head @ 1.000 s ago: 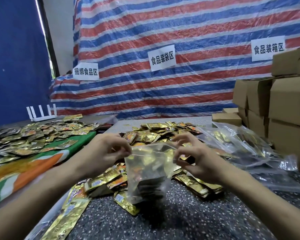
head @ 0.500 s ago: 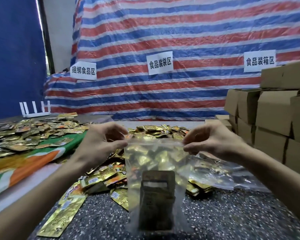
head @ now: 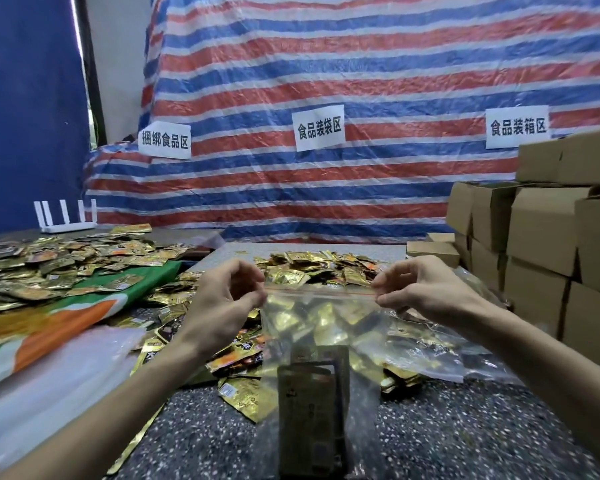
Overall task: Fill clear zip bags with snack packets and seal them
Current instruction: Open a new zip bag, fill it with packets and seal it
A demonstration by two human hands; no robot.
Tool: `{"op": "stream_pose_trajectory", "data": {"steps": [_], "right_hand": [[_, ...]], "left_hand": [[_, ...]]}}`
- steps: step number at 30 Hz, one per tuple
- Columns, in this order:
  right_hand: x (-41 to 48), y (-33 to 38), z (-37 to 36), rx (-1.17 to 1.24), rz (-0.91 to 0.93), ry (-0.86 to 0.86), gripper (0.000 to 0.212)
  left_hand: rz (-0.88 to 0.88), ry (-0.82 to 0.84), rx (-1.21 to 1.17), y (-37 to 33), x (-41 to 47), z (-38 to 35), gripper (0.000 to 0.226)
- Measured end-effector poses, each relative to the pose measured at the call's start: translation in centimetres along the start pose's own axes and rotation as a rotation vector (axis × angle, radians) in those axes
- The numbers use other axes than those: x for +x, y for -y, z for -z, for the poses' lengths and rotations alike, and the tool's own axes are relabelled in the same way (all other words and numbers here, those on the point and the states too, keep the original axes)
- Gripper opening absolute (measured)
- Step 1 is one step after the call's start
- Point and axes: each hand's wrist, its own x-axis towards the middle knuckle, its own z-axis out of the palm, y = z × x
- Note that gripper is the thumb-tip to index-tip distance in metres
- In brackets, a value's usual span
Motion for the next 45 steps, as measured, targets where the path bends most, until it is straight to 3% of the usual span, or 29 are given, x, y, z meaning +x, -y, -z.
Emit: {"op": "stream_pose_trajectory", "data": {"steps": [4,7,9,11,14,17,19,30,33,36,41,45], "right_hand": [[-0.2,0.6,-0.1,-0.053,0.019,0.027,0.027],[-0.6,2.2,-0.4,-0.291,0.062,0.168,0.037],[-0.3,3.3,-1.6,-0.474,0.152,0.203,0.056],[0.1,4.4,-3.3,-0.566,0.297,0.203,0.062],[1.3,5.9,-5.6,-0.575,0.454,0.263,0.050],[2.3,6.8,-6.6,-0.497,0.495,0.295,0.023],[2.7,7.1,-6.8,-0.487,0.503,0.285,0.015],[1.7,7.9,-8.1,-0.777,0.556,0.234,0.007],[1.4,7.9,-8.4,-0.800,0.570,0.206,0.011],[1.4,7.8,-8.2,-0.756,0.555,0.199,0.008],[1.1,7.5,-7.5,-0.644,0.545,0.275,0.009],[1.1,6.9,-7.6,-0.678,0.540,0.202,0.008]], "left_hand": [[-0.065,-0.020,0.015,-0.7,-0.6,-0.4,0.020],[-0.067,-0.016,-0.029,-1.1,-1.0,-0.6,0.020],[-0.075,-0.002,-0.052,-1.4,-1.2,-0.9,0.021],[-0.093,0.018,-0.057,-1.6,-1.3,-1.0,0.022],[-0.121,0.040,-0.058,-1.8,-1.3,-1.0,0.024],[-0.138,0.049,-0.055,-1.9,-1.3,-0.8,0.024],[-0.145,0.052,-0.065,-1.9,-1.4,-0.6,0.023],[-0.163,0.014,-0.013,-1.2,-1.8,-0.1,0.020],[-0.163,0.096,0.127,-0.6,-1.7,0.0,0.005],[-0.230,0.185,0.224,-0.3,-1.7,0.1,0.009],[-0.141,0.184,0.042,0.0,-1.5,0.2,0.013],[-0.145,0.130,0.004,0.3,-1.5,-0.1,0.015]]}}
